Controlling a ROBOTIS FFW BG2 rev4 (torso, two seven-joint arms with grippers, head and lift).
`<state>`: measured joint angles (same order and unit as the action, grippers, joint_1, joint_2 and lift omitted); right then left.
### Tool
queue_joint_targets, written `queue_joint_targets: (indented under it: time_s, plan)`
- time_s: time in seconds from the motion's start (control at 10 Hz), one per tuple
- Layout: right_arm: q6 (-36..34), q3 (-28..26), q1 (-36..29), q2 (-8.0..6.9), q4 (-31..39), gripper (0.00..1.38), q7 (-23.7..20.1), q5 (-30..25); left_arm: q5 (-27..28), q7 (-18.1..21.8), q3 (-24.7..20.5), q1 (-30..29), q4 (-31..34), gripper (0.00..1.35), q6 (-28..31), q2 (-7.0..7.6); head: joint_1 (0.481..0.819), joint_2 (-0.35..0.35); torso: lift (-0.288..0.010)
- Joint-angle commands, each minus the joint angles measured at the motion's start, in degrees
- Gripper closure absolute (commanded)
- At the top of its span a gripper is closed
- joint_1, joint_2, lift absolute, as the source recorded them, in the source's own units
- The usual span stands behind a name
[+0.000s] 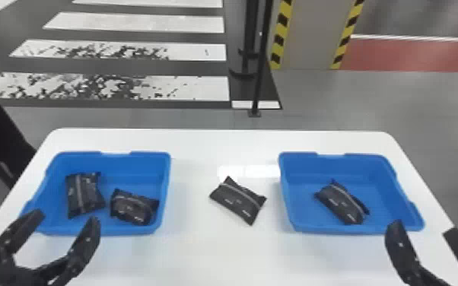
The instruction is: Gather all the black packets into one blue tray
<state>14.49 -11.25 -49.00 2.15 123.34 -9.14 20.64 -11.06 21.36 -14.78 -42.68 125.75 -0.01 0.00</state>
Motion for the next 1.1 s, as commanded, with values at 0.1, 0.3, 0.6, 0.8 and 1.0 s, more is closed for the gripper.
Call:
queue_joint_targets:
  time_s: [0.1,0.3,0.6,0.8,1.0]
  plan:
    - [0.0,0.2,1.0,-0.40,-1.3,0.13,-0.1,0.5,-0.5,-0.1,0.3,-0.4,0.0,0.17,0.3,-0.15,0.695,-0.059,-0.110]
    - [0.0,0.7,1.3,-0.04,-2.5,0.13,-0.1,2.2,-0.4,-0.1,0.0,-0.6,-0.1,0.17,0.2,-0.15,0.695,-0.060,-0.110]
    - [0.0,1.3,2.2,0.04,-2.9,0.13,-0.3,1.8,-0.8,0.0,1.4,-0.6,-0.1,0.17,0.2,0.26,0.695,-0.058,-0.110]
    - [0.0,1.9,2.0,0.04,-3.6,0.13,-0.5,2.4,0.1,0.0,1.4,-0.2,-0.4,0.17,1.7,0.00,0.695,-0.064,-0.110]
    - [0.0,2.0,3.2,0.04,-4.9,0.13,-1.5,3.0,2.7,0.0,2.3,4.0,-3.2,0.17,4.2,0.44,0.695,-0.061,-0.110]
